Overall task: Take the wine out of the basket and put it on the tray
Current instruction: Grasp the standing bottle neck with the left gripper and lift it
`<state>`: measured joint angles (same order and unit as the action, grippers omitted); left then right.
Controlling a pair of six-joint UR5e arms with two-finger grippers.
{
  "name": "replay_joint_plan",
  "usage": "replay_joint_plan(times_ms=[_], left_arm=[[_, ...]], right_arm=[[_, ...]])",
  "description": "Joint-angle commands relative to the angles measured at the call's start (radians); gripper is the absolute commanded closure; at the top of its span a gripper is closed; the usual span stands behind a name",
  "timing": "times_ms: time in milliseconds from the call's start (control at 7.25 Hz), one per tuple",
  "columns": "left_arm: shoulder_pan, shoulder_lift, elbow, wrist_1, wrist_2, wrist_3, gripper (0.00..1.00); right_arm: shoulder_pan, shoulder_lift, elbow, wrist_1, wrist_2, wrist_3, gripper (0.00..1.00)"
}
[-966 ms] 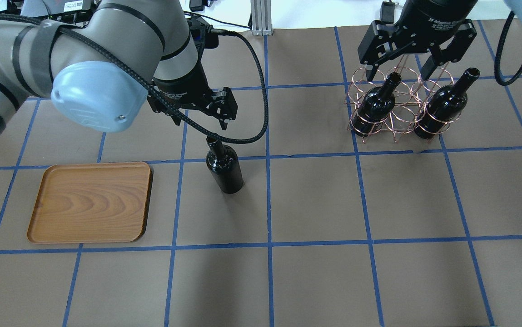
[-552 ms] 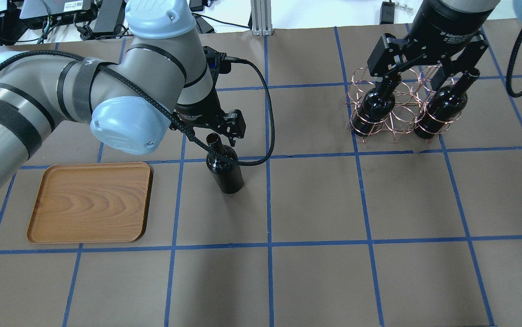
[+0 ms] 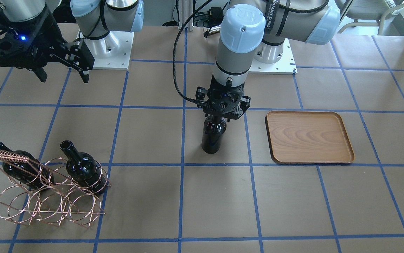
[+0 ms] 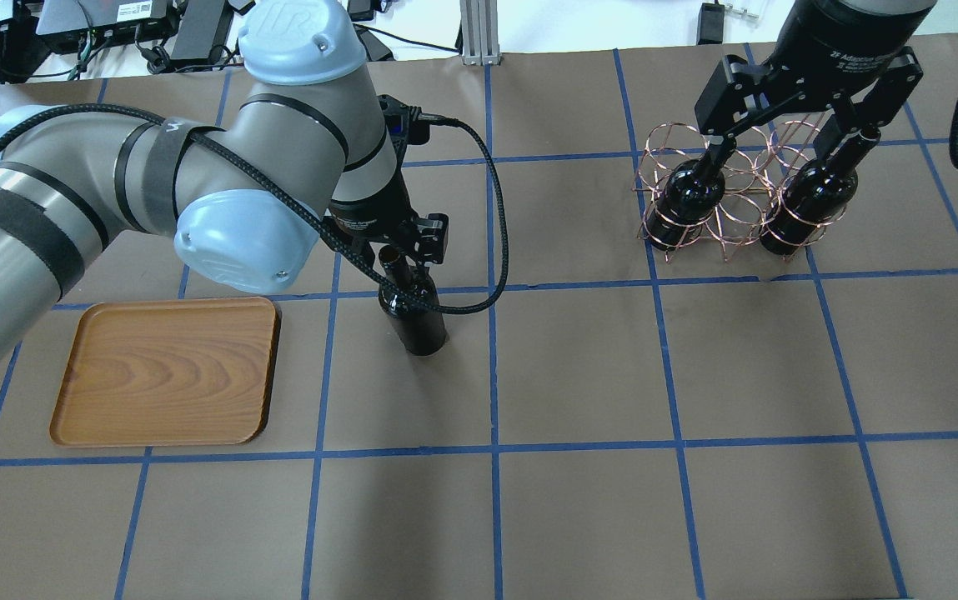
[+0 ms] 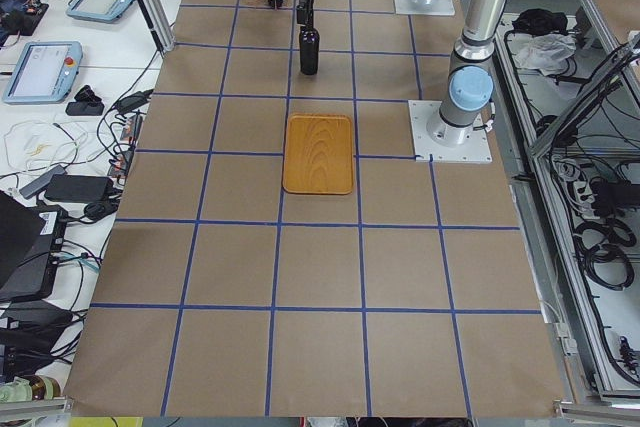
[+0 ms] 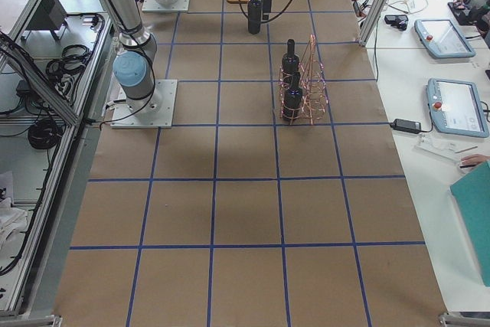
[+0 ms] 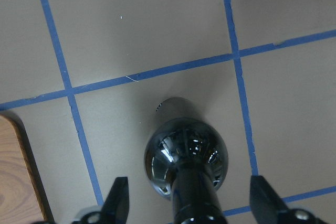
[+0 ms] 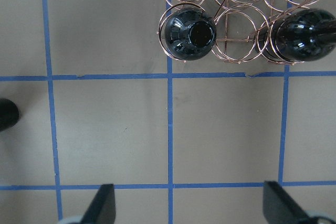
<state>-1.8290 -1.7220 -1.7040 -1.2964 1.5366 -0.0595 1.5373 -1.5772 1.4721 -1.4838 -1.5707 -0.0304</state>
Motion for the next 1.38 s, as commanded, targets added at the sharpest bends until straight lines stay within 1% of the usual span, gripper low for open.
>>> replay_joint_plan(times_ms=[0,138,552,690,828,966,1241], left_arm=[[-0.001,0.002,0.001,-0.009,-0.001,-0.002,0.87],[-0.001,0.005,0.003,-0.009,-0.001,0.004,1.0],[0.01,0.034,0.024,-0.035,0.007,0.013,1.0],[0.028,0.047,0.073,-0.096,0.019,0.044,1.0],[0.083,0.061,0.128,-0.198,0.063,0.1,1.0],[0.153,0.087,0.147,-0.23,0.068,0.169,1.0],[0.306,0.13,0.126,-0.245,0.073,0.341,1.0]], right_arm=[[0.0,0.0,0.002,0.0,-0.002,0.001,0.0],[0.0,0.002,0.002,0.0,-0.006,0.0,0.0],[0.0,-0.001,-0.001,0.0,-0.008,0.0,0.0],[0.0,-0.001,-0.001,-0.001,-0.006,0.0,0.0],[0.0,0.003,-0.001,-0.006,-0.006,0.001,0.0],[-0.003,0.0,-0.003,-0.003,-0.014,0.001,0.0],[-0.002,0.006,0.0,-0.006,-0.023,0.0,0.0]])
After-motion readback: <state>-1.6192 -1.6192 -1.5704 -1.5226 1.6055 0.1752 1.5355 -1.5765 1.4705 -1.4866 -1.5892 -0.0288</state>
